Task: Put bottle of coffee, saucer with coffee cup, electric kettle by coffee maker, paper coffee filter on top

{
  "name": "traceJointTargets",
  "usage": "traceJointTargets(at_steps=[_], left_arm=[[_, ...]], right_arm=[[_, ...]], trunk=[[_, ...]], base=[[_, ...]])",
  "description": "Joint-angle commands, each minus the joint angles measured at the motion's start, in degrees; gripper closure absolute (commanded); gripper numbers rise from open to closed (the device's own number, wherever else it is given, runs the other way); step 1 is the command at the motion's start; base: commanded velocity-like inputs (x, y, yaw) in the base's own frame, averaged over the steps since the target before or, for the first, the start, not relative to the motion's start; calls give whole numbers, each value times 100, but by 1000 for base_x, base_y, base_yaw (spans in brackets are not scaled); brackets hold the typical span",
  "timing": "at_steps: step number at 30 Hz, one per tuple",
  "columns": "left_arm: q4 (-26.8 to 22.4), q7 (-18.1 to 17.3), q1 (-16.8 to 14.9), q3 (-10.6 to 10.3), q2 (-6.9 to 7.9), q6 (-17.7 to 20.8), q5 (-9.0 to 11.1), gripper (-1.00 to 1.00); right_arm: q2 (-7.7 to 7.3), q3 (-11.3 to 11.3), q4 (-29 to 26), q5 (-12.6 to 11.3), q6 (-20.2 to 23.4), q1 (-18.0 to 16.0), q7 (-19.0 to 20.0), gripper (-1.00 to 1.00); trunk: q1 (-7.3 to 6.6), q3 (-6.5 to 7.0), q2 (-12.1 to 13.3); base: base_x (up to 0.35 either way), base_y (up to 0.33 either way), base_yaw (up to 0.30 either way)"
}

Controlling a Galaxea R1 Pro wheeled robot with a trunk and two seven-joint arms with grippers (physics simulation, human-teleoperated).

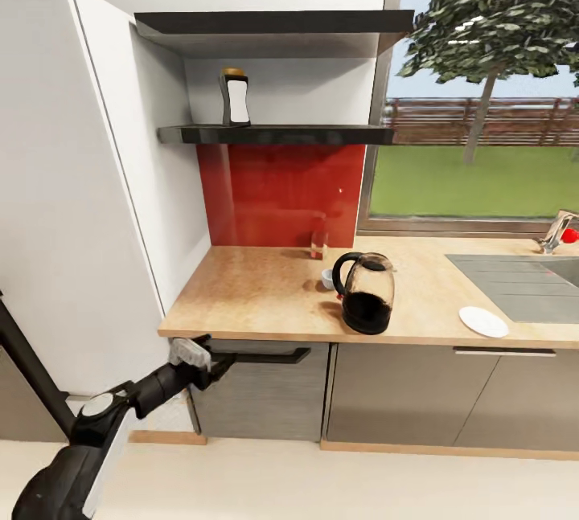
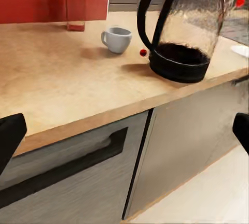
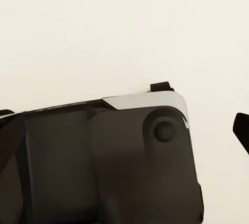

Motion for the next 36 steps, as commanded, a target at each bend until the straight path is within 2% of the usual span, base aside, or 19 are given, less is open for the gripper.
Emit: traceJointTargets(at_steps=[1, 4, 7, 8, 10, 11, 12, 16, 17, 19, 20, 28, 31, 36], left_arm=[[-8, -433, -428, 88, 6, 706, 77, -100], [-17, -867, -1173, 179, 9, 1592, 96, -100], [-20, -957, -1910, 198, -4, 2316, 80, -100], [-20, -959, -2026, 200, -9, 2420, 74, -100], [-17, -936, -2516, 203, -39, 2769, 47, -100], [8, -788, -3116, 207, -76, 3078, 37, -100], [15, -735, -3232, 206, -81, 3135, 38, -100], [50, -81, -4131, 195, -113, 3597, 53, -100], [82, 213, -4419, 188, -142, 3672, 60, -100], [201, 528, -4719, 177, -220, 3711, 63, -100], [448, 889, -5117, 164, -351, 3735, 62, -100], [1740, 1954, -6536, 141, -889, 3690, 41, -100], [2149, 2147, -6906, 133, -946, 3670, 40, -100], [2799, 2274, -7469, 109, -936, 3642, -2, -100]], right_arm=[[4, -50, 1, 57, -15, -4, 14, -100], [2, -55, 6, 59, -15, -4, 14, -100], [-2, -57, 9, 58, -15, -4, 15, -100], [-2, -58, 11, 58, -15, -4, 15, -100], [-6, -58, 15, 63, -15, -4, 15, -100], [-10, -58, 23, 65, -15, -5, 15, -100], [-12, -58, 24, 65, -15, -5, 15, -100], [-19, -58, 27, 64, -15, -4, 11, -100], [-20, -58, 27, 65, -15, -4, 11, -100], [-20, -58, 27, 64, -15, -4, 8, -100], [-21, -58, 27, 65, -15, -4, 7, -100], [-11, -58, 5, 58, -16, -5, 6, -100], [-12, -58, 1, 57, -15, -4, 6, -100], [-69, -70, -7, 57, -15, -5, 6, -100]], trunk=[[3, -14, -13], [3, -14, -13], [3, -14, -13], [3, -14, -13], [3, -14, -13], [3, -14, -13], [3, -14, -13], [3, -14, -13], [3, -14, -13], [3, -14, -13], [3, -14, -13], [3, -14, -13], [3, -14, -13], [3, -14, -13]], base=[[0, 0, 0], [0, 0, 0], [0, 0, 0], [0, 0, 0], [0, 0, 0], [0, 0, 0], [0, 0, 0], [0, 0, 0], [0, 0, 0], [0, 0, 0], [0, 0, 0], [0, 0, 0], [0, 0, 0], [0, 0, 0]])
